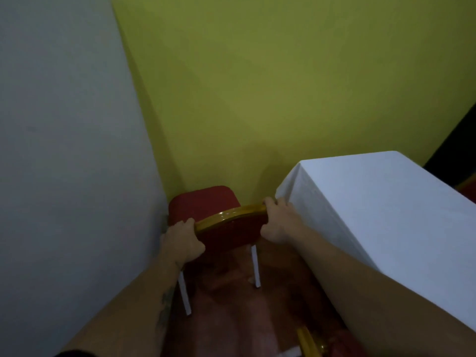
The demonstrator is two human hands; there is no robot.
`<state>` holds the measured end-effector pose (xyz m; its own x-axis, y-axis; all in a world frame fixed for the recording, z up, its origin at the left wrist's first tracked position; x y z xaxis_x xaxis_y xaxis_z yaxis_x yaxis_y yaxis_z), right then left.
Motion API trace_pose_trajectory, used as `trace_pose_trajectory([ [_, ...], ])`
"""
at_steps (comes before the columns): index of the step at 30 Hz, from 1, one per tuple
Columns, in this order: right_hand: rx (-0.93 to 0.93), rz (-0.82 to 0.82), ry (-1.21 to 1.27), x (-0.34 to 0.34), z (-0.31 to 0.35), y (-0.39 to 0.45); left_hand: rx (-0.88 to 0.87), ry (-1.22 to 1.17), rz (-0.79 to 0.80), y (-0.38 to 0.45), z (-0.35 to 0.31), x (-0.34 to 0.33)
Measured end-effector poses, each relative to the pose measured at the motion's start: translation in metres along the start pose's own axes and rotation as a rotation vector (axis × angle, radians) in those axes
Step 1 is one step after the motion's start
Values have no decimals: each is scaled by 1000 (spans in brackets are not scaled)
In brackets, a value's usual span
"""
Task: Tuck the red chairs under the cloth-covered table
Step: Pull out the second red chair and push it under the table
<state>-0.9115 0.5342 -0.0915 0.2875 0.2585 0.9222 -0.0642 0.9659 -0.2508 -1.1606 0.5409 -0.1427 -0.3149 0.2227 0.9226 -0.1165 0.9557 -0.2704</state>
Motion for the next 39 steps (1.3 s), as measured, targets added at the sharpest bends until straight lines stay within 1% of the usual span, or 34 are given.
trace_pose_trajectory([
  [2,-10,13,-29,-3,6,23,-9,59,63,19,-1,-2],
  [4,-3,62,-58,-8,8,41,-14,115,129,36,-3,1],
  [6,7,109,-92,-15,8,56,-17,112,228,51,-2,0],
  [8,-4,92,-123,-18,8,66,-34,90,326,62,-1,-2],
  [11,12,44,-144,-13,11,72,-76,106,406,66,2,-1],
  [15,36,79,-234,-7,23,64,-108,103,440,67,8,3],
  [18,51,104,-220,-12,30,48,-137,123,482,66,22,5],
  [20,70,108,-191,-19,33,33,-130,146,477,66,33,9],
  [22,96,91,-153,-26,34,18,-102,164,426,65,42,14],
  [24,112,62,-98,-32,36,4,-29,115,271,62,51,18],
  [26,119,37,-48,-36,41,-9,142,-64,76,58,61,16],
  [27,125,31,-22,-40,44,-15,256,-198,13,54,64,11],
  [28,134,27,2,-43,46,-21,359,-339,-35,51,67,5],
  [30,151,17,50,-51,48,-34,509,-652,-104,43,68,-9],
  [32,179,-17,94,-61,46,-46,629,-1094,-148,30,61,-21],
  [34,189,-45,179,-71,41,-58,731,-1536,-117,13,45,-25],
  [35,172,-47,245,-76,36,-63,749,-1663,-85,6,36,-23],
  [37,94,-18,388,-83,26,-68,688,-1718,14,-7,13,-16],
  [39,-17,17,575,-83,14,-66,656,-1640,35,-19,-7,-9],
])
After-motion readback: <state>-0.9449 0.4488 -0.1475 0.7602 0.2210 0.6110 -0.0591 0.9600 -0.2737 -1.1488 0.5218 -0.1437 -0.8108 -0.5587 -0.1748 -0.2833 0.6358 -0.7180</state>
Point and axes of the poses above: each hand's wrist, its own y-axis towards the middle knuckle, its own x-axis out of the back of the hand, z = x × y, the point moved 2 cm from there along y, towards the middle knuckle, and after that the axes turned 6 degrees about x, right-handed, at the moved point
